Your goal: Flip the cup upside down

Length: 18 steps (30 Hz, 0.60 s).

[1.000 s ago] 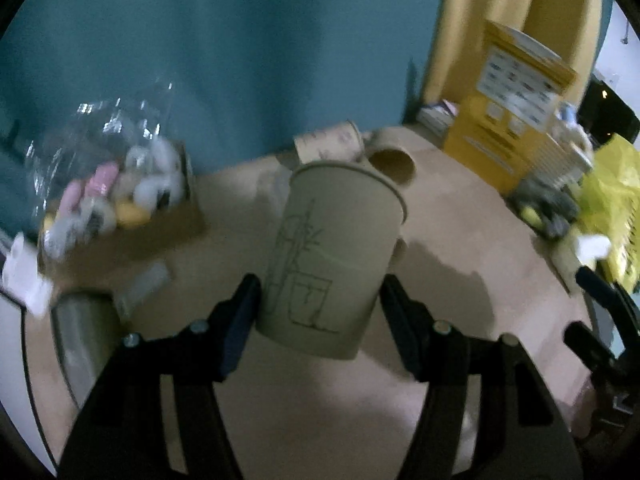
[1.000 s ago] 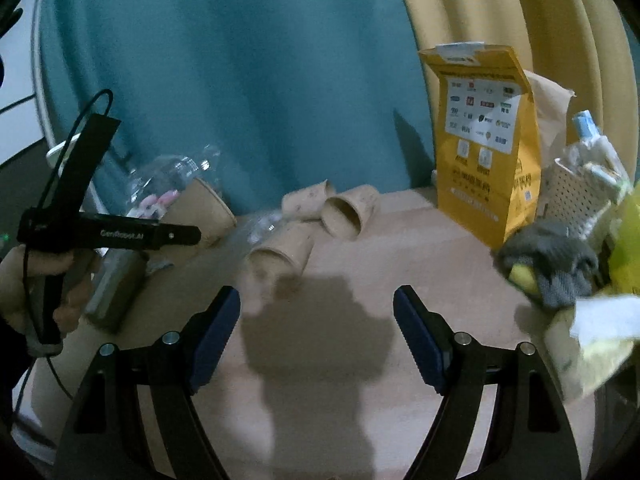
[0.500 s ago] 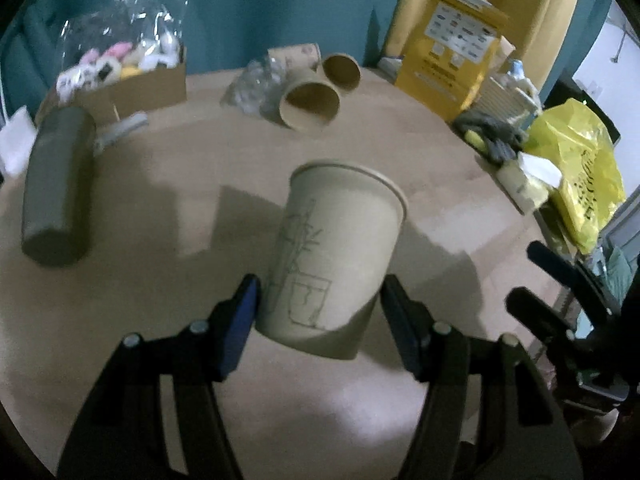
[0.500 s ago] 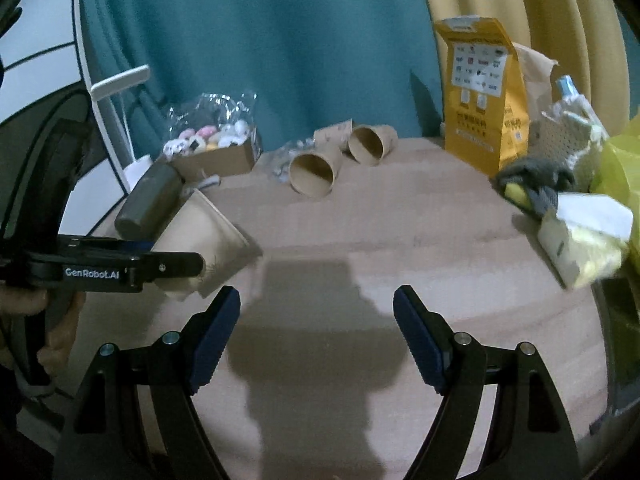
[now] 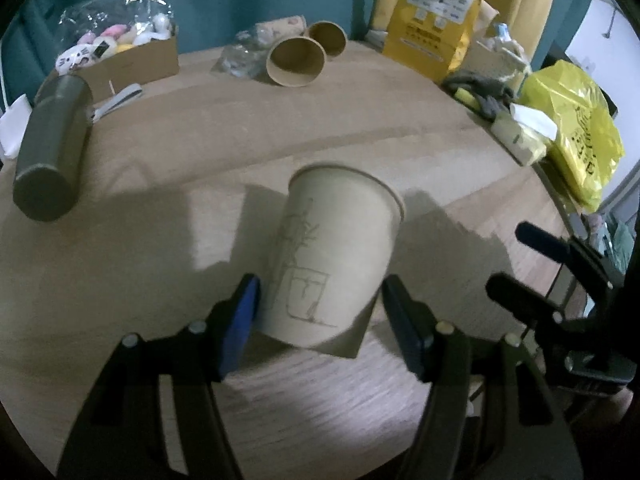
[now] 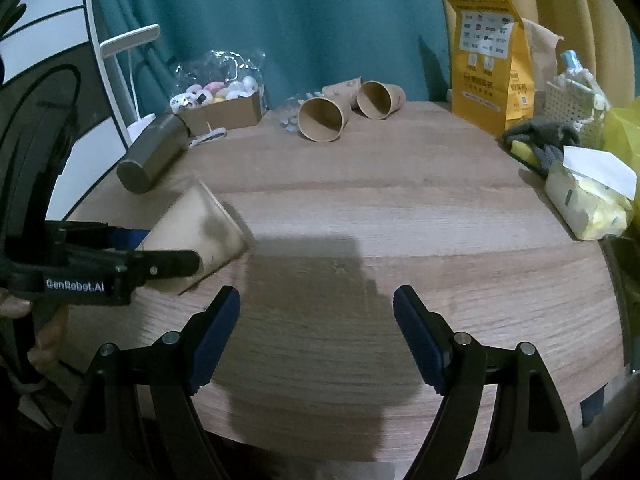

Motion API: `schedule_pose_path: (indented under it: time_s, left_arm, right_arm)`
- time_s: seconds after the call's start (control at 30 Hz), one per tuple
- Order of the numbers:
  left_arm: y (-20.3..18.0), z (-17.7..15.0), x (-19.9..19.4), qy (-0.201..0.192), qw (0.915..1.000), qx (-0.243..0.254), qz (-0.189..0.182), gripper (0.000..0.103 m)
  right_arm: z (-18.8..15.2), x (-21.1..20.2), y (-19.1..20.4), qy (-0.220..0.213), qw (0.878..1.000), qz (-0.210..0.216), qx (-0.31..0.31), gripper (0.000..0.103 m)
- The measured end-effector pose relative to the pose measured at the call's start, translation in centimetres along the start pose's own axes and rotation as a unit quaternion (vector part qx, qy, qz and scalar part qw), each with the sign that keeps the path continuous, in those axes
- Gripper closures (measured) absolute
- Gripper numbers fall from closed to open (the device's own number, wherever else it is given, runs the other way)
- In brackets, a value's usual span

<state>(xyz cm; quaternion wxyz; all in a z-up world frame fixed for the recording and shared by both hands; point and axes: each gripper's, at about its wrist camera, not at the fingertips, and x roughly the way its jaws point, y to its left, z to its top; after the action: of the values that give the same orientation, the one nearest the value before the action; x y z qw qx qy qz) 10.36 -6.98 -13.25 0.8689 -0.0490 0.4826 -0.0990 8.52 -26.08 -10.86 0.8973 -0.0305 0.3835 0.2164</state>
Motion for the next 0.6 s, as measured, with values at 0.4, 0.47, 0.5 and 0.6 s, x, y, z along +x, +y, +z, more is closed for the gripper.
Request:
schedule_pose_path:
  time_s: [0.4, 0.47, 0.5, 0.6]
  left_arm:
    - [2.9, -2.7, -3.3, -0.029, 0.9983, -0.047, -0.018, 0.014]
    - [3.9, -3.5, -4.0, -0.036, 0.9969, -0.065, -0.024, 0.014]
    - [4.5, -4.0, -4.5, -0.042, 0.9958, -0.076, -0.027, 0.014]
    - [5.9, -5.4, -5.6, -0.059, 0.9934, -0.097, -0.021, 0.015]
  right_arm:
    - [2.3, 0.6, 3.2, 0.019, 0.99, 0.002, -0.142, 0.021]
    - [2.6, 0.7, 4.5, 0.028, 0.981, 0.008, -0.191, 0.021]
    - [2.7, 0.8, 5.5, 0.033, 0.974, 0.013, -0.224, 0.021]
    - [2.6, 1.2, 8.7, 0.048, 0.94, 0.025, -0.336, 0.021]
